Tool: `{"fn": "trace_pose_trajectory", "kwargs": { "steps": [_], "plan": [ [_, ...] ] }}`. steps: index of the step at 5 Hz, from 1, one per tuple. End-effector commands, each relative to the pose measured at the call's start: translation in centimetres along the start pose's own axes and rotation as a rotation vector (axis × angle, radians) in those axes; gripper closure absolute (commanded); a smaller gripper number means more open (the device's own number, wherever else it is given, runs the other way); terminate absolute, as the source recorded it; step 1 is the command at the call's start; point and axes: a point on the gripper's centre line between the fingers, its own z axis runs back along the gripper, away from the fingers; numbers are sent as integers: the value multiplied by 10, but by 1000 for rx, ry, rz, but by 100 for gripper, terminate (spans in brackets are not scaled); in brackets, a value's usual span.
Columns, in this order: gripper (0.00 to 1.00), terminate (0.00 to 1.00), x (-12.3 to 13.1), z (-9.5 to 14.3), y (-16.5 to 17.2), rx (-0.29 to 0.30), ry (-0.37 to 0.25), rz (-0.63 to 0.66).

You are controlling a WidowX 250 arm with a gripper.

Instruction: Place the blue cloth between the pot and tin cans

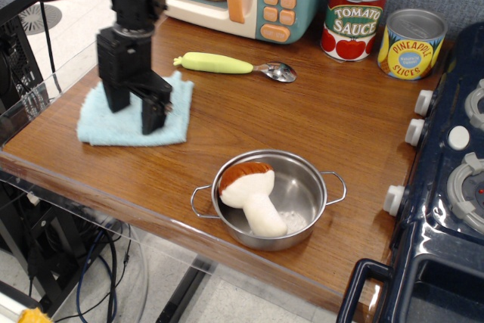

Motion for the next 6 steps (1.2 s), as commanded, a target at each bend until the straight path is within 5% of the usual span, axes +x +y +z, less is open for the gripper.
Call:
{"fn": "trace_pose_trajectory", "kwargs": {
  "steps": [1, 6],
  "plan": [
    [0, 0, -8, 10, 50, 0, 27, -126],
    [0, 0, -100, 22, 143, 36, 79, -332]
  ]
}}
